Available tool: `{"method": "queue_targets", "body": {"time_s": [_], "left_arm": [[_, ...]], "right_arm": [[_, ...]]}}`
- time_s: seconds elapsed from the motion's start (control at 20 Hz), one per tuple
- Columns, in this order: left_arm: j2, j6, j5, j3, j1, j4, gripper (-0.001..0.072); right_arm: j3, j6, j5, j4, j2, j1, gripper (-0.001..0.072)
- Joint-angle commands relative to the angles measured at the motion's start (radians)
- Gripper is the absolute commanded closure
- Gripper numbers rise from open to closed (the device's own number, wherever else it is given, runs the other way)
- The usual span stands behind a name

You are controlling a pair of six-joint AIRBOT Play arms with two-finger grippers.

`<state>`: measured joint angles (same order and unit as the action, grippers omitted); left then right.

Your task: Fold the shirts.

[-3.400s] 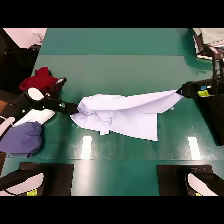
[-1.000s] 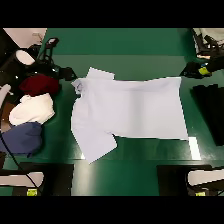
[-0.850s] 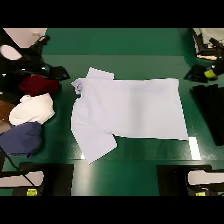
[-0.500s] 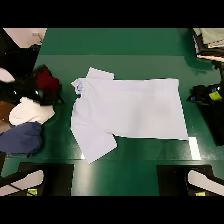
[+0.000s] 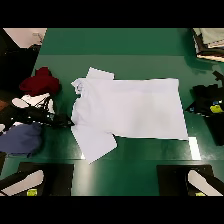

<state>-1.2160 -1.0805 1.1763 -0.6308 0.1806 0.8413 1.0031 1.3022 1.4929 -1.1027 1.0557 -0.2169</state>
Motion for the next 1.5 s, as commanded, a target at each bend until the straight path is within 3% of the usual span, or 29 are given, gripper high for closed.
{"method": "queue_targets", "body": {"time_s": [0.0, 0.1, 0.15, 0.2, 0.4, 0.55, 0.65, 0.85, 1.15, 1.25, 1.35, 1.45], "left_arm": [[0.0, 0.015, -0.068, 0.04, -0.051, -0.029, 0.0221], [0.0, 0.007, -0.113, 0.04, -0.106, -0.036, 0.0486], [0.0, -0.012, -0.129, 0.037, -0.121, -0.04, 0.0657], [0.0, -0.027, -0.128, 0.029, -0.124, -0.042, 0.0681], [0.001, -0.036, -0.06, -0.046, -0.124, -0.04, 0.0682], [0.001, -0.011, -0.039, -0.092, -0.124, -0.041, 0.0682], [0.0, -0.01, -0.055, -0.104, -0.124, -0.041, 0.0681], [0.0, -0.011, -0.117, -0.104, -0.124, -0.04, 0.0681], [0.0, -0.011, -0.113, -0.104, -0.124, -0.041, 0.0681], [0.0, -0.011, -0.11, -0.104, -0.124, -0.041, 0.0681], [0.0, -0.012, -0.107, -0.104, -0.124, -0.041, 0.0682], [0.007, -0.017, -0.1, -0.107, -0.124, -0.041, 0.0683]], "right_arm": [[-0.01, -0.004, 0.002, 0.012, -0.022, -0.023, 0.0407], [-0.01, -0.006, 0.011, 0.008, -0.021, -0.024, 0.0407], [-0.01, -0.013, 0.018, -0.005, -0.021, -0.024, 0.0407], [-0.011, -0.013, 0.032, -0.037, -0.021, -0.024, 0.0407], [-0.136, -0.014, 0.068, -0.097, -0.023, -0.089, 0.0407], [-0.265, -0.03, 0.003, -0.103, -0.021, -0.23, 0.0399], [-0.342, -0.044, -0.054, -0.101, -0.018, -0.344, 0.0298], [-0.43, -0.106, -0.107, -0.068, 0.06, -0.447, 0.03], [-0.438, -0.135, -0.159, 0.039, 0.166, -0.447, 0.0306], [-0.438, -0.14, -0.159, 0.036, 0.17, -0.424, 0.0455], [-0.438, -0.163, -0.165, 0.035, 0.146, -0.381, 0.0695], [-0.429, -0.163, -0.18, 0.036, 0.093, -0.326, 0.0698]]}}
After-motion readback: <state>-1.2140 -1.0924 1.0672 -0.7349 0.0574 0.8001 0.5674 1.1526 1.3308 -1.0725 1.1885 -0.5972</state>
